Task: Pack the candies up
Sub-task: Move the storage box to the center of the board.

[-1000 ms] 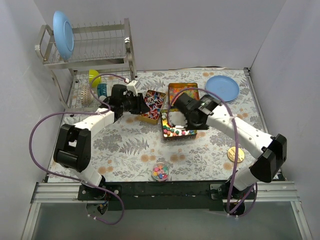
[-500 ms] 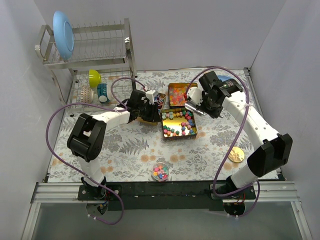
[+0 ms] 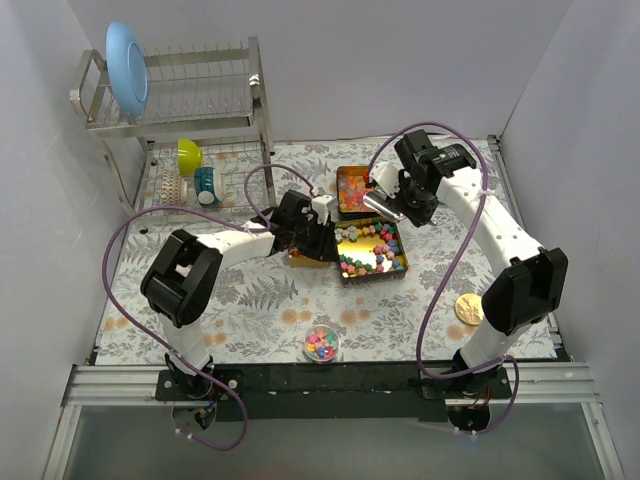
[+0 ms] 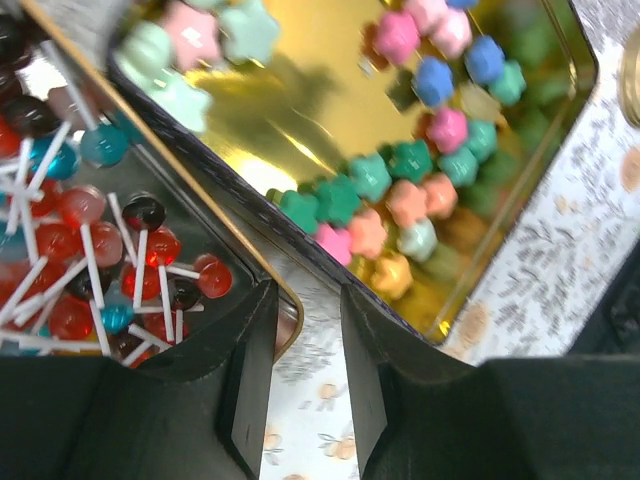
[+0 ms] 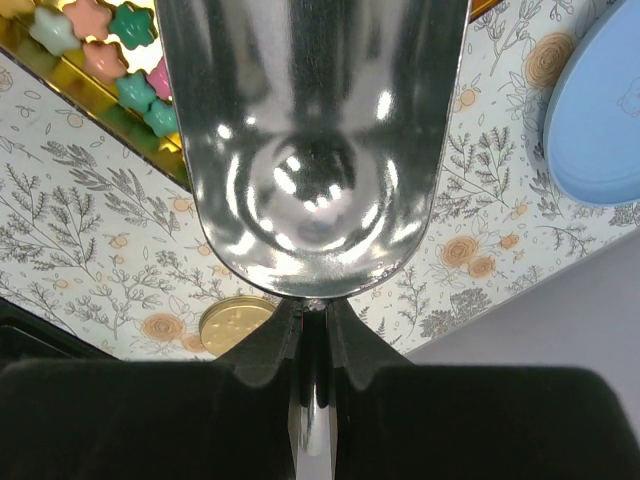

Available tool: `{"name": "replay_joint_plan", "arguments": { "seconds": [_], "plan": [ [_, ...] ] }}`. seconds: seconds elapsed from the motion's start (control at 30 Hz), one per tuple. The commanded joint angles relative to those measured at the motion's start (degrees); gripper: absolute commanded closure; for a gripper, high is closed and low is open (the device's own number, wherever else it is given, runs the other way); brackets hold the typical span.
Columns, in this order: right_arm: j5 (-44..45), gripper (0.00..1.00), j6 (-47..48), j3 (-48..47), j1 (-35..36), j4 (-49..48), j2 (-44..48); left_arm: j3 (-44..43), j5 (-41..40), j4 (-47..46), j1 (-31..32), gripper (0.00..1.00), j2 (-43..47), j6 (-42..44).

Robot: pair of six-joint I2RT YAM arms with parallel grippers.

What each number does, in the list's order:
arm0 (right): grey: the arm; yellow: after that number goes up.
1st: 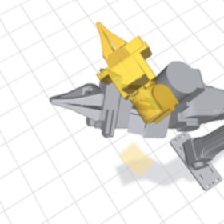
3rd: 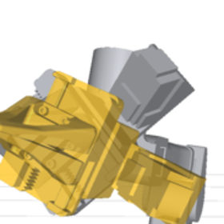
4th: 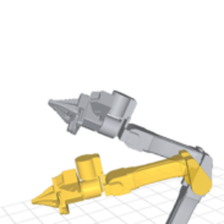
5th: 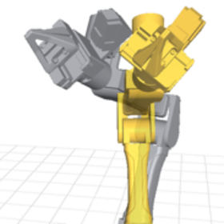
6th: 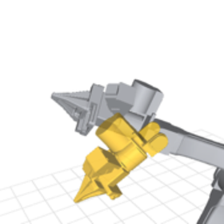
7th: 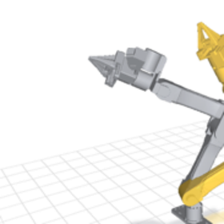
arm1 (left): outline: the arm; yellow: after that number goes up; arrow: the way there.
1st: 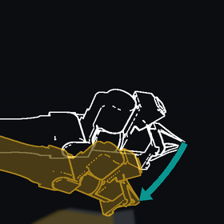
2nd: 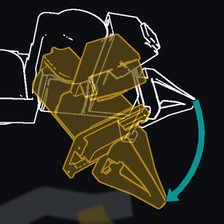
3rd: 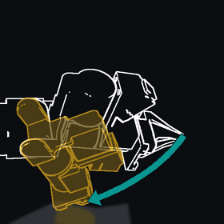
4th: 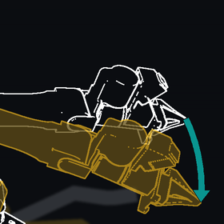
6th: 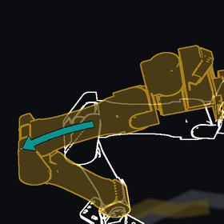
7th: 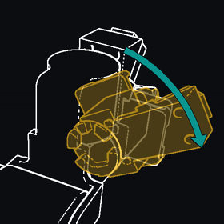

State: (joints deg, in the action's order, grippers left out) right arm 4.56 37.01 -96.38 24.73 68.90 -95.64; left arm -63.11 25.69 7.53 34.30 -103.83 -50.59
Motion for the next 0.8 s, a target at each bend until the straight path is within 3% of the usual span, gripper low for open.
{"name": "replay_joint_plan", "arguments": {
  "seconds": [0.0, 0.6, 0.77],
  "plan": [
    [-1.83, 0.99, -0.45, -3.81, -0.39, 0.18, -1.13, 1.85, 5.41, 1.44, 3.13, 0.68, 1.61, -2.23],
    [1.16, 0.99, -0.72, -3.20, -1.26, 0.09, -4.30, -2.63, 15.26, -3.31, 9.29, 0.67, -1.11, -2.50],
    [2.21, 0.99, -0.63, -2.94, -1.35, 0.44, -4.47, -5.09, 14.65, 0.27, 9.82, 0.59, -0.50, -0.23]
  ]
}}
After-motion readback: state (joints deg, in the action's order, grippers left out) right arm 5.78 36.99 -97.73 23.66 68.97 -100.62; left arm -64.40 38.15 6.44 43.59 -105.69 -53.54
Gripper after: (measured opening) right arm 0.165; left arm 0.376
